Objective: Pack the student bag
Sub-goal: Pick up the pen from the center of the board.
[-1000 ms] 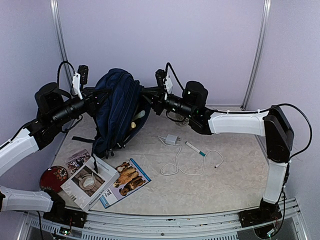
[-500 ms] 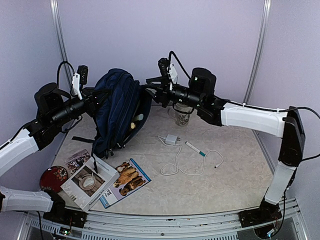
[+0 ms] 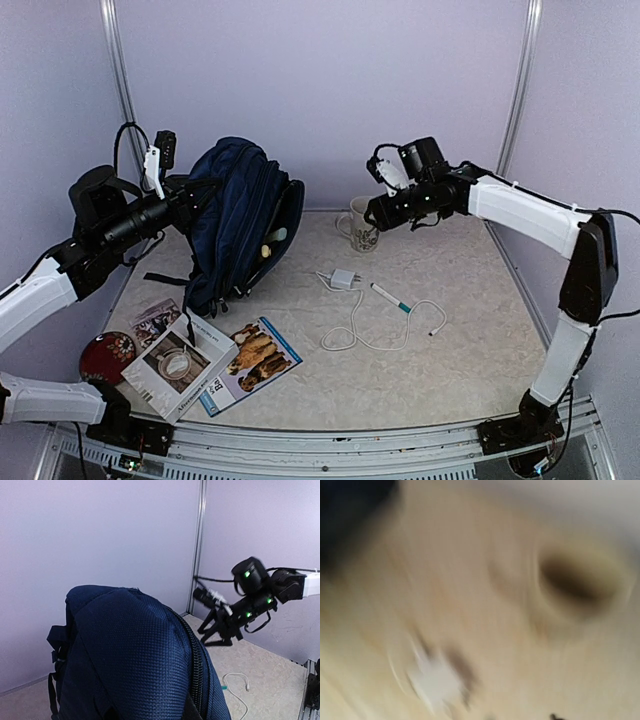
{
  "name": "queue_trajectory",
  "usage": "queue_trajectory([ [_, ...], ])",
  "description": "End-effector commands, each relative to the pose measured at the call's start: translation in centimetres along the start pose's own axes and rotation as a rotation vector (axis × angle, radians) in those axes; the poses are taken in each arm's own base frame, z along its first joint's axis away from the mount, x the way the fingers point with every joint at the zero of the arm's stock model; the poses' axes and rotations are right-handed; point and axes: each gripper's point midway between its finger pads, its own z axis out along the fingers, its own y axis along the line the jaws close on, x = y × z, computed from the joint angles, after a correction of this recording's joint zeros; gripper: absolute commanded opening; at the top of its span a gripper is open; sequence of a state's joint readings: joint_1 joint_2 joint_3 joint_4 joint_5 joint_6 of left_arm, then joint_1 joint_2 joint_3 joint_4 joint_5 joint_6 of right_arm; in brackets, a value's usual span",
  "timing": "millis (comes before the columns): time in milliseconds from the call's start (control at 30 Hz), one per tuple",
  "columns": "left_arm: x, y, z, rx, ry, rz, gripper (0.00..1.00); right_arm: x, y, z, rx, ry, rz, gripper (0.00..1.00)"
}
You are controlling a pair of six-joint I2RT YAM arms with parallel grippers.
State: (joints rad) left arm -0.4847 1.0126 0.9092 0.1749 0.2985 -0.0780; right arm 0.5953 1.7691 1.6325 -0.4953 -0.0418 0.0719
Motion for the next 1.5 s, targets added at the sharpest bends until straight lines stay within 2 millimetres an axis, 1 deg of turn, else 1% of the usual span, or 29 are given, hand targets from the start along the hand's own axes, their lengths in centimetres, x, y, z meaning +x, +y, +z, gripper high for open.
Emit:
queue_trajectory([
  [0,-2.1,0.8,-0.4,-0.04,-0.074,0.033,0.0,11.1,-0.7,2.6,0.05,0.433,0.026,0.7],
  [67,-2.2,0.7,-0.4,-0.035,-0.076,0.034,0.0,13.6,-1.6,3.7,0.084,0.519,0.015,0.84],
  [133,-2.1,0.8,-0.4,-0.04,-0.076,0.034,0.0,16.1,-2.3,4.8,0.106,0.606,0.013,0.86],
  [167,-2.0,0.8,-0.3,-0.039,-0.071,0.033,0.0,16.8,-2.5,5.1,0.106,0.632,0.008,0.84],
  [300,-2.1,0.6,-0.3,-0.029,-0.073,0.032,0.0,18.9,-2.2,6.4,0.07,0.694,-0.003,0.71],
  [400,-2.0,0.8,-0.3,-0.039,-0.071,0.034,0.0,20.3,-2.1,6.9,0.058,0.738,-0.005,0.58],
  [467,-2.0,0.7,-0.3,-0.032,-0.069,0.033,0.0,21.0,-2.0,7.2,0.05,0.759,-0.011,0.52],
  [533,-2.0,0.6,-0.3,-0.029,-0.072,0.033,0.0,21.8,-2.2,7.6,0.056,0.779,-0.018,0.5],
  [633,-1.8,0.8,-0.3,-0.037,-0.066,0.034,0.0,22.6,-2.6,8.0,0.073,0.804,-0.023,0.43],
  [700,-1.9,0.7,-0.3,-0.03,-0.068,0.032,0.0,23.1,-2.7,8.1,0.077,0.818,-0.026,0.41],
  [767,-2.0,0.6,-0.3,-0.027,-0.07,0.033,0.0,23.5,-2.9,8.4,0.084,0.827,-0.03,0.36],
  [833,-2.0,0.8,-0.3,-0.037,-0.071,0.036,0.0,23.9,-3.0,8.5,0.086,0.838,-0.032,0.29],
  [1000,-2.0,0.7,-0.3,-0.029,-0.069,0.035,0.0,24.1,-3.0,8.6,0.087,0.849,-0.03,0.1],
  [1033,-1.9,0.7,-0.3,-0.032,-0.069,0.035,0.0,24.0,-3.3,8.5,0.104,0.849,-0.038,0.07],
  [1133,-1.8,0.9,-0.2,-0.042,-0.064,0.036,0.0,23.3,-3.4,8.2,0.113,0.831,-0.036,0.03],
  [1233,-1.8,0.7,-0.2,-0.031,-0.065,0.036,0.0,21.8,-3.5,7.8,0.123,0.791,-0.042,0.0],
  [1300,-1.8,0.8,-0.3,-0.037,-0.066,0.037,0.0,20.7,-3.6,7.5,0.125,0.762,-0.043,0.0],
  [1367,-1.8,0.9,-0.2,-0.043,-0.064,0.037,0.0,19.4,-3.4,7.1,0.118,0.722,-0.039,0.0],
  [1467,-1.9,0.8,-0.3,-0.036,-0.067,0.037,0.0,16.7,-3.2,6.5,0.106,0.636,-0.04,0.0],
])
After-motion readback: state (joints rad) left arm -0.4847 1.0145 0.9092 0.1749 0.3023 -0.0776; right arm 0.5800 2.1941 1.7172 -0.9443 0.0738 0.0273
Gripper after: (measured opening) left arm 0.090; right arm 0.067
